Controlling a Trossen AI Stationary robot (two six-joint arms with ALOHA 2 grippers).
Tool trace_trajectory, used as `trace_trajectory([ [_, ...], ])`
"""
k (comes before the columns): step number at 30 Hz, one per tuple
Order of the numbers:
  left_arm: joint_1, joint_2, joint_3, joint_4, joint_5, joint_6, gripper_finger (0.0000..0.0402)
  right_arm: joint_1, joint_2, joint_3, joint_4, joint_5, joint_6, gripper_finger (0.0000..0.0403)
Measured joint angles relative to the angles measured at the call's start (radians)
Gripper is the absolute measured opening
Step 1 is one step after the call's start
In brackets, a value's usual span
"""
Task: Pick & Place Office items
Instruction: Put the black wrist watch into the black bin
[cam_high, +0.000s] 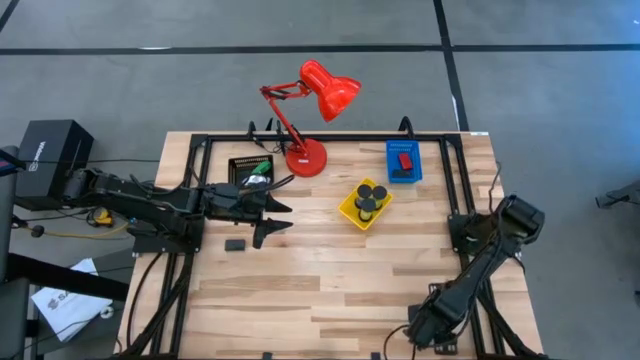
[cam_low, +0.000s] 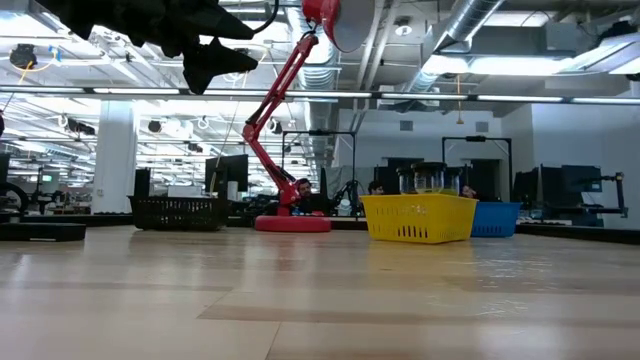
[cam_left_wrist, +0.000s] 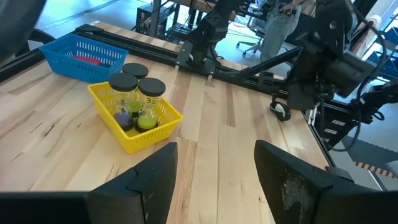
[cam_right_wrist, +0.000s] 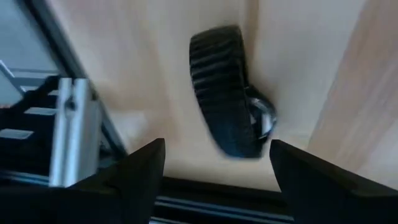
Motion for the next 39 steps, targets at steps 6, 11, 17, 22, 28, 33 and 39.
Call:
trace_trajectory([
  [6,0.000,0.000,0.000,0.000,0.000,0.000,0.0209,-0.003,0.062,0.000,-0.006,0.037,-0.028,0.0281],
  [11,0.000,0.000,0.000,0.000,0.000,0.000,0.0209,-0.005,0.068,0.001,-0.007,0.048,-0.027,0.0276],
  [17,0.000,0.000,0.000,0.000,0.000,0.000,0.0209,-0.020,0.059,0.001,-0.003,0.091,-0.027,0.0236],
  [22,0.000,0.000,0.000,0.000,0.000,0.000,0.0209,-0.029,0.059,0.001,-0.003,0.094,-0.027,0.0179],
  [28,0.000,0.000,0.000,0.000,0.000,0.000,0.0209,-0.067,0.056,0.002,0.003,0.079,-0.095,0.0118],
  [33,0.000,0.000,0.000,0.000,0.000,0.000,0.0209,-0.116,0.055,0.003,0.002,0.073,-0.184,0.0073],
  [39,0.000,0.000,0.000,0.000,0.000,0.000,0.0209,-0.183,0.058,0.086,-0.070,0.110,-0.316,0.0030],
])
